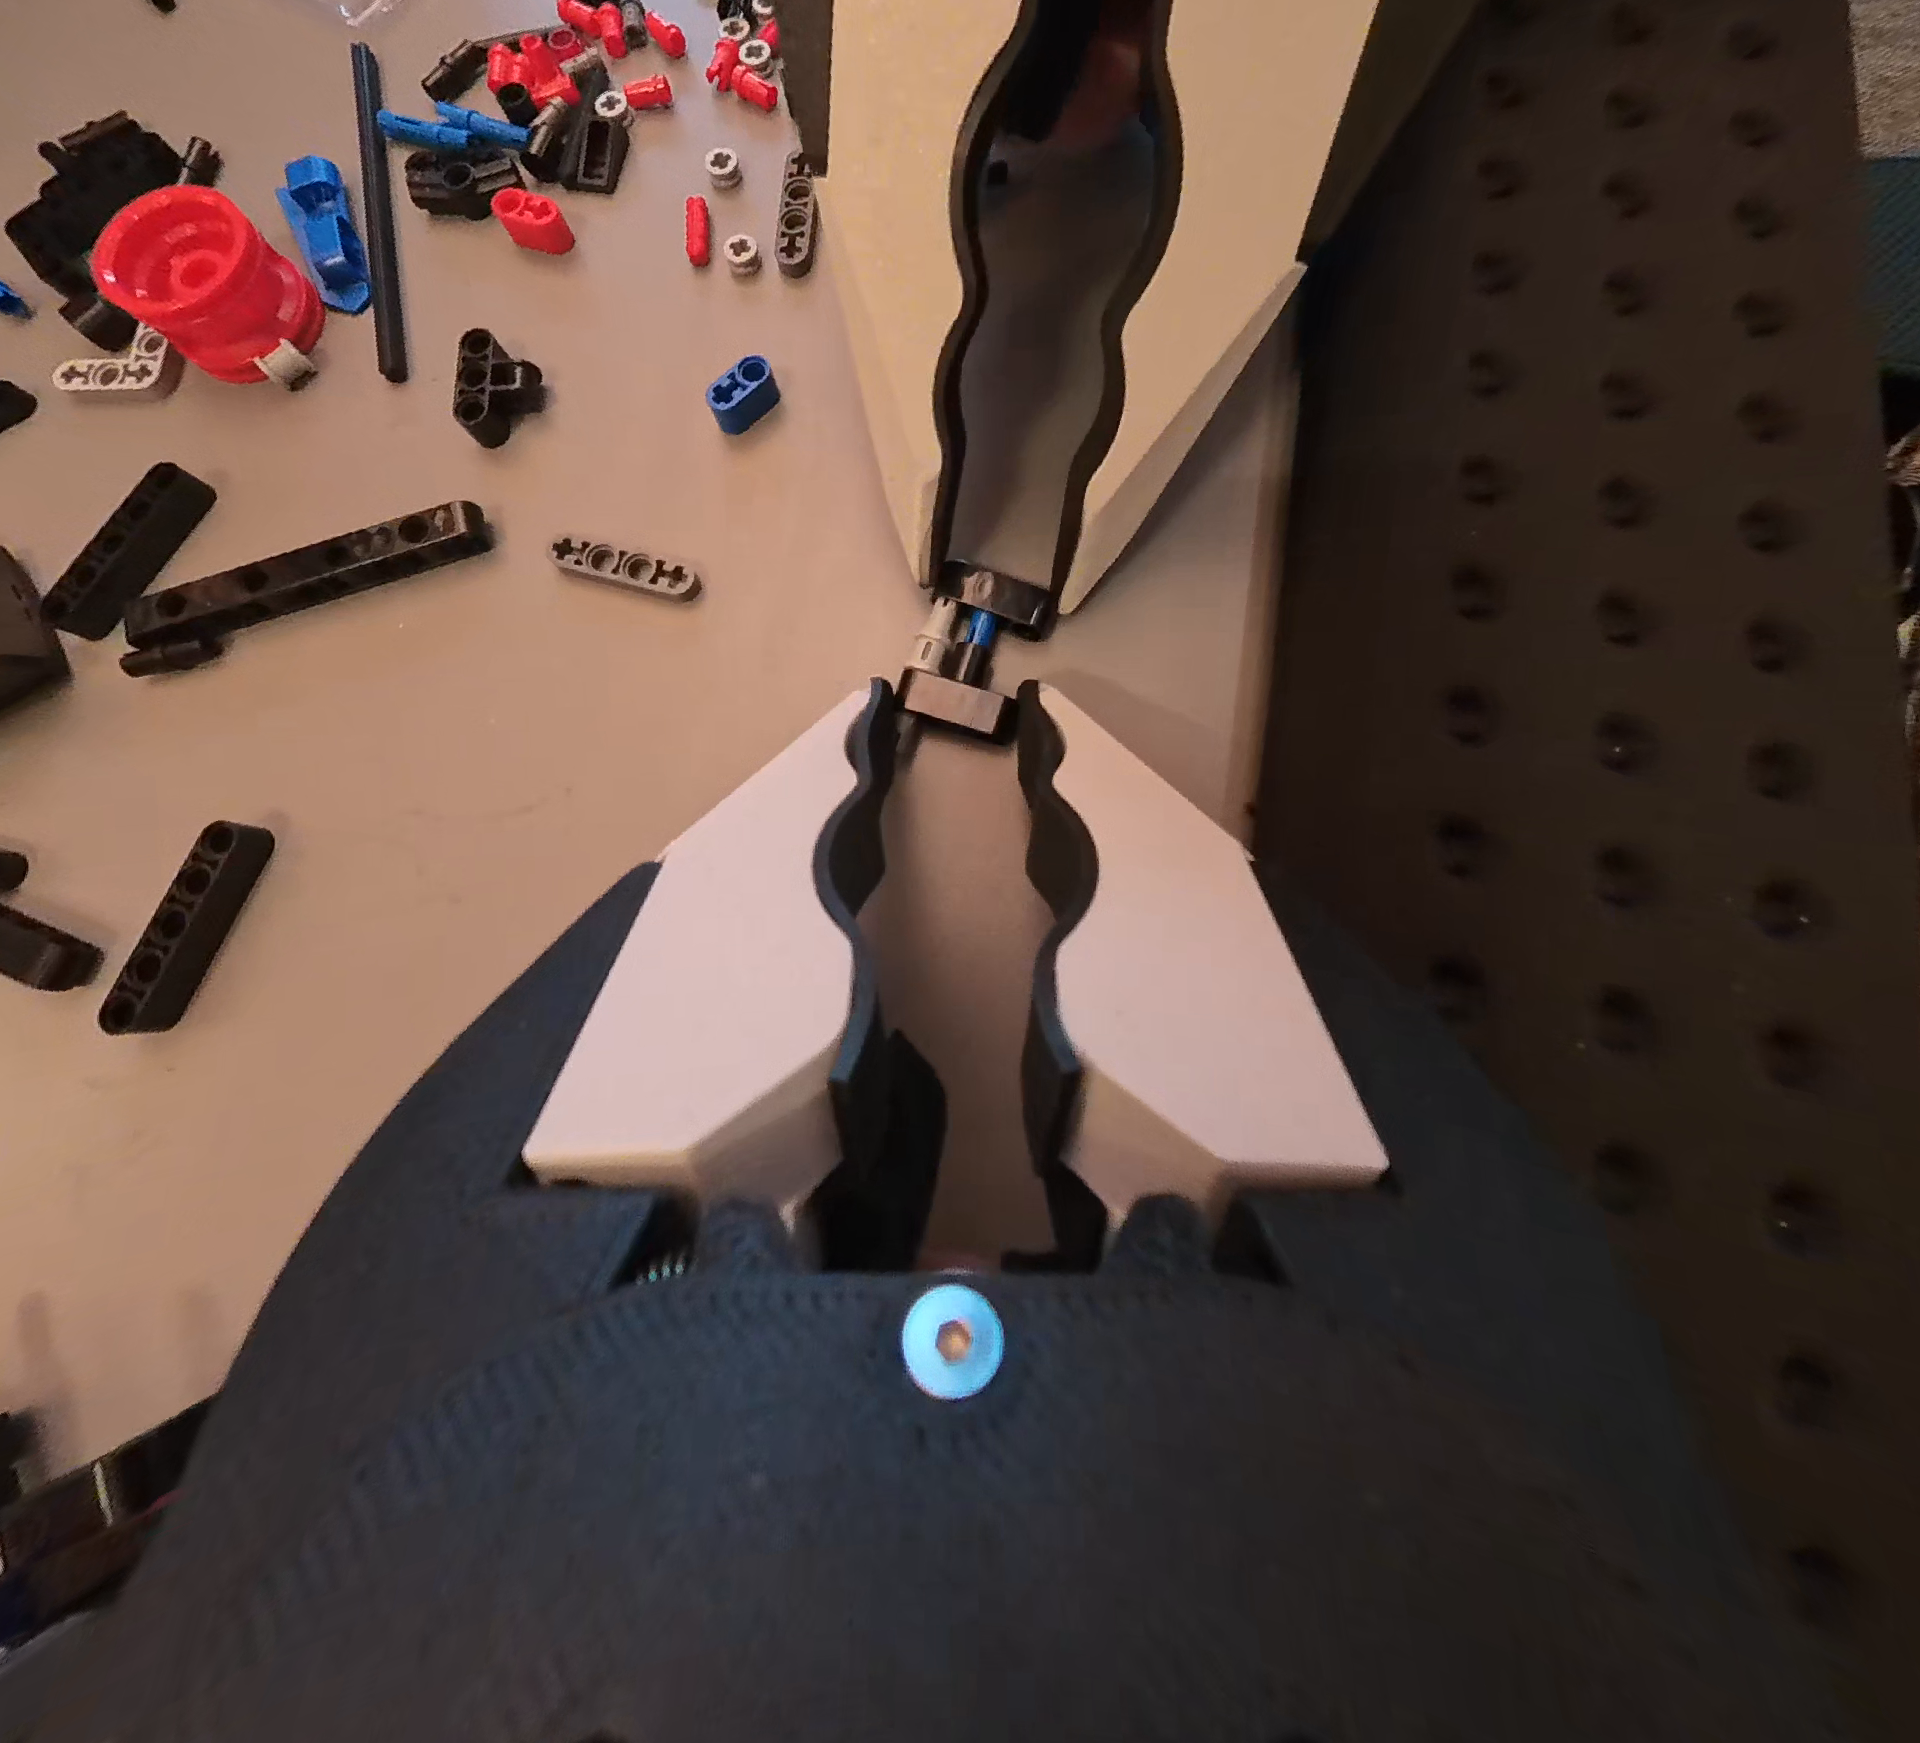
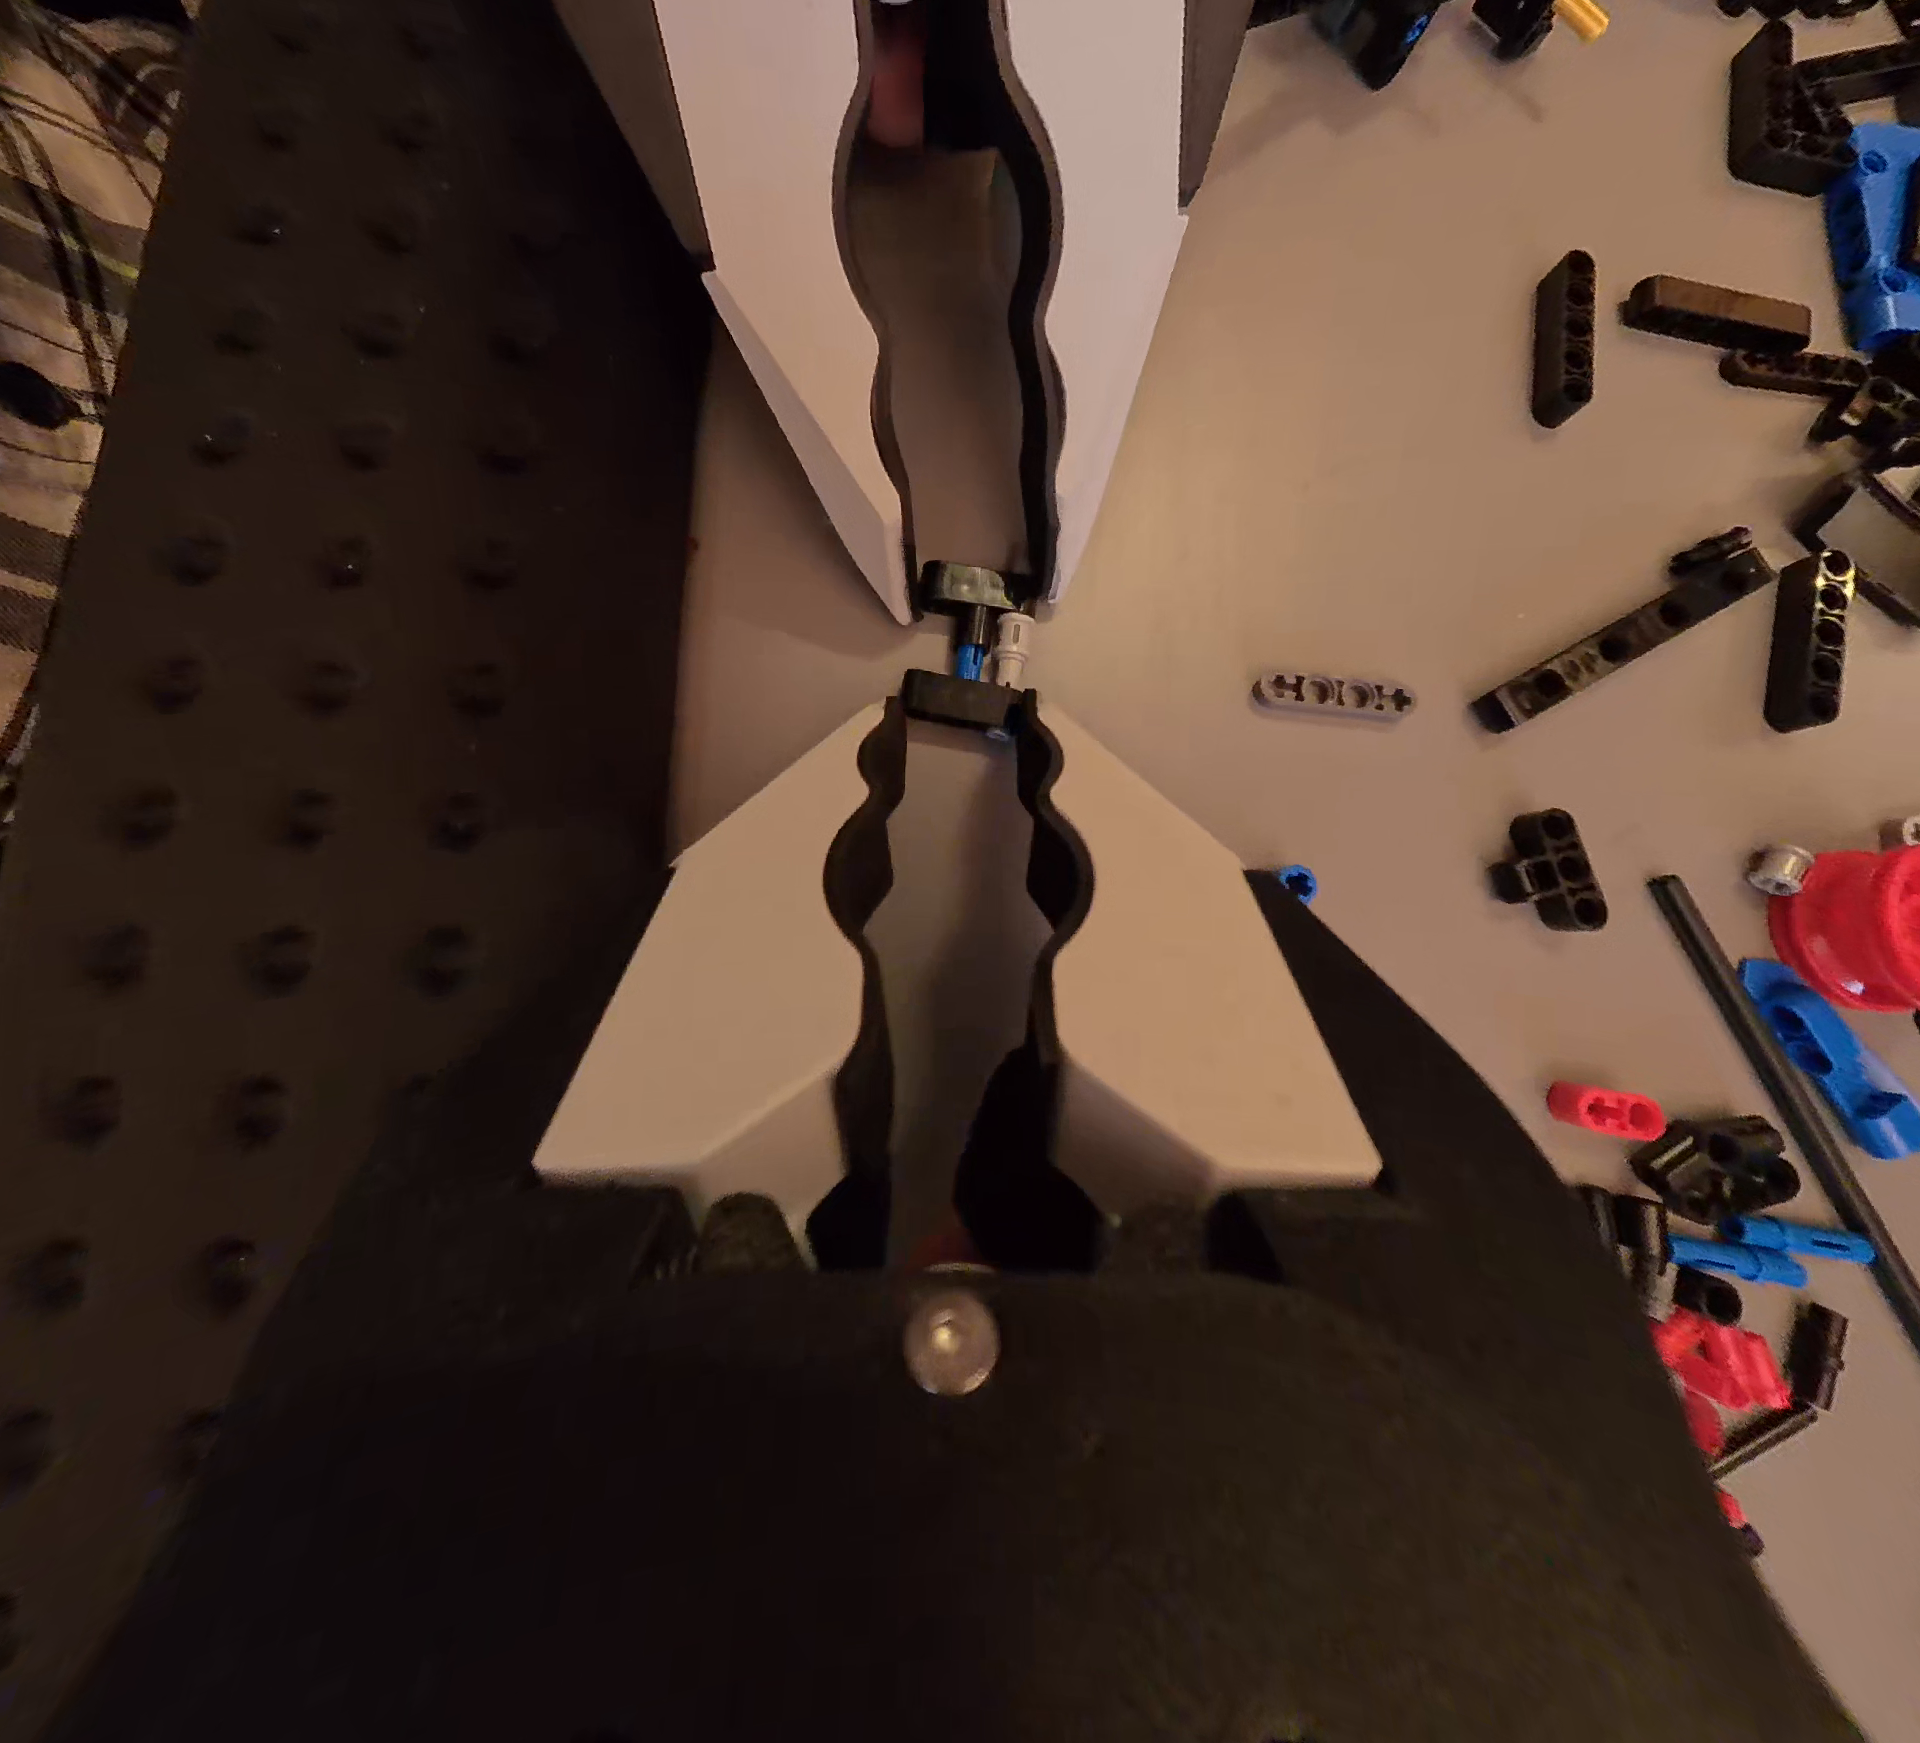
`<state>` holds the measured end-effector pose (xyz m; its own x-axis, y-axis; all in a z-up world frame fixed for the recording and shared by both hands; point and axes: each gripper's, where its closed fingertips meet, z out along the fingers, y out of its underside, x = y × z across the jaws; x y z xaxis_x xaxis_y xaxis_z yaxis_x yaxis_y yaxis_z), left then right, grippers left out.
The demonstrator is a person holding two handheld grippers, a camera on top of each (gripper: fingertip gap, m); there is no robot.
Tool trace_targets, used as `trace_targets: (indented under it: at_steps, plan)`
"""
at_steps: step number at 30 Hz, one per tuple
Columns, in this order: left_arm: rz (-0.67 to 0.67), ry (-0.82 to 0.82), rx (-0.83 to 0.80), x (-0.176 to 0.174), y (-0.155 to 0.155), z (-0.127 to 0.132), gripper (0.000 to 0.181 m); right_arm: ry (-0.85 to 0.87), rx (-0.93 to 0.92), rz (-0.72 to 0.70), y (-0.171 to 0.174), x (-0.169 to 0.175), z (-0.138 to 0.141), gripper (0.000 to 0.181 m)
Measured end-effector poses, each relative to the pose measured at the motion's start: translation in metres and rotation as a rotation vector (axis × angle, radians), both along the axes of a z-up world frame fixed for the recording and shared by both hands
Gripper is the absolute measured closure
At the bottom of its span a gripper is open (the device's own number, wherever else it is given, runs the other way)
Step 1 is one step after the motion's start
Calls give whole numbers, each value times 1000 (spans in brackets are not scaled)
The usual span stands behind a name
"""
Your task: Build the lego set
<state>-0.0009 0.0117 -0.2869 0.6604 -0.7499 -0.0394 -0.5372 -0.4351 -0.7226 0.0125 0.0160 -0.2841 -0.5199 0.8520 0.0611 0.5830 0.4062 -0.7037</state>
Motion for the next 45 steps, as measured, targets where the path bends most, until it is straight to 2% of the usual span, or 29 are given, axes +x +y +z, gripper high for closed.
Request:
trace_targets:
  at_steps: [9,12,15,17,23,31,33,38,41,45]
  plan:
    - [-4,0,5,0,3,0,163,-2,-6,57,-11,-4,-1,163]
    - [-22,11,16,-2,3,1,162,-4,-13,32,-10,-5,-1,162]
    - [19,45,29,-10,4,4,149,10,-21,13,-11,-5,4,167]
    - [54,38,23,-13,1,8,146,7,0,7,-11,-4,3,170]
    - [107,29,-32,-11,-15,6,146,-29,20,-46,-8,-4,0,176]
    - [138,78,-56,-12,-15,1,143,-64,19,-158,-17,-13,-1,177]
    - [100,80,-41,-9,-15,1,145,-56,-8,-125,-29,-14,-1,175]
    - [1,86,-27,-12,-17,1,145,-9,5,-79,-23,-16,12,161]
    - [-7,79,-26,-11,-20,2,136,-2,51,-25,-20,-19,11,150]
    - [1,103,-18,-16,-21,1,152,-20,40,21,-23,-28,0,150]
